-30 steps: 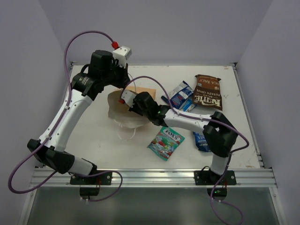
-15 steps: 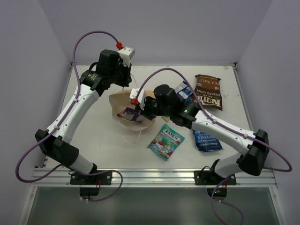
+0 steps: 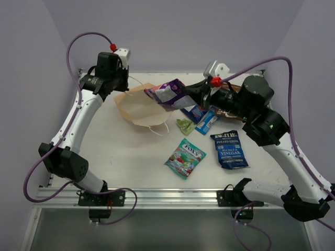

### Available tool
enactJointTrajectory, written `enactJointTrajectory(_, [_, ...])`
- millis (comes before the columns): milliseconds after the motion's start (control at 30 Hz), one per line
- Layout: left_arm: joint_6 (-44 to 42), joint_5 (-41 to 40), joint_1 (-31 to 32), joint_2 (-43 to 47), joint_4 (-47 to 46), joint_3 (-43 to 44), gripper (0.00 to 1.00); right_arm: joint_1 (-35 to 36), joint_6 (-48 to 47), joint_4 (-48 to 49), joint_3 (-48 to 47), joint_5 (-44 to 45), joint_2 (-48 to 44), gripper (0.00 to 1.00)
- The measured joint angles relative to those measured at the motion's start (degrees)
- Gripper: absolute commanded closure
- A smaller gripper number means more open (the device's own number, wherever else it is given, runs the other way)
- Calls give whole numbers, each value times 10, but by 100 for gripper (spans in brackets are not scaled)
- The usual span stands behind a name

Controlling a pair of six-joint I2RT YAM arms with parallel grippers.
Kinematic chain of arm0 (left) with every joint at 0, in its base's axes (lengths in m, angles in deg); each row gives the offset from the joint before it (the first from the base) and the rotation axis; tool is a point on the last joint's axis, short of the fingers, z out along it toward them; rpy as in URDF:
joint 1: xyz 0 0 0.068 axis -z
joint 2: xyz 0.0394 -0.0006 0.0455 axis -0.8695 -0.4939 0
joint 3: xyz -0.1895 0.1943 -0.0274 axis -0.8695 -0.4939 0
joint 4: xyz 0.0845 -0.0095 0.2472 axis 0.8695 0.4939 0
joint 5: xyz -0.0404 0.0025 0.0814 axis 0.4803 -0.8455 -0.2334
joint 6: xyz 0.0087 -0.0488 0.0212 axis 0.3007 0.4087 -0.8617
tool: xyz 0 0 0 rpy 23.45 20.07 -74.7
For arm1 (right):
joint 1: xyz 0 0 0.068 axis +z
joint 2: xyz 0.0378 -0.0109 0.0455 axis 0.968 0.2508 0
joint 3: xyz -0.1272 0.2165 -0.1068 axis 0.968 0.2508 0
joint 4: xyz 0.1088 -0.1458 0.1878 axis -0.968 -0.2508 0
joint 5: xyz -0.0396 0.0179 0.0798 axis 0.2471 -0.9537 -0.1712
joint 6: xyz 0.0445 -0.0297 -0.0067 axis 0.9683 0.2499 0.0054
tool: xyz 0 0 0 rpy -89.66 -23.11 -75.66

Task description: Take the snacks out of the paper bag

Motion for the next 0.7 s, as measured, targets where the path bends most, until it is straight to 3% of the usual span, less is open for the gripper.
enactJointTrajectory(167, [-1,-32,-23,24,11,-7,100,-62,17,-1,-31,43,61,100])
enactJointTrajectory(500, [1,-57,-24,69,32,-29,100,-95,-27,41,-89,147,337,99])
enactJointTrajectory(567, [5,-60,-25,69,37,-29,100,-92,-41,85,-63,175,376,85])
enactJointTrajectory(600, [9,-61,-26,69,39,-29,100,-89,-50,107,-45,194,396,67])
enactJointTrajectory(667, [17,-62,-27,69,48,-23,100,-83,-58,122,-21,217,425,47])
enactJointTrajectory(700, [19,-62,-27,69,48,-21,100,-80,-65,126,-12,223,437,47])
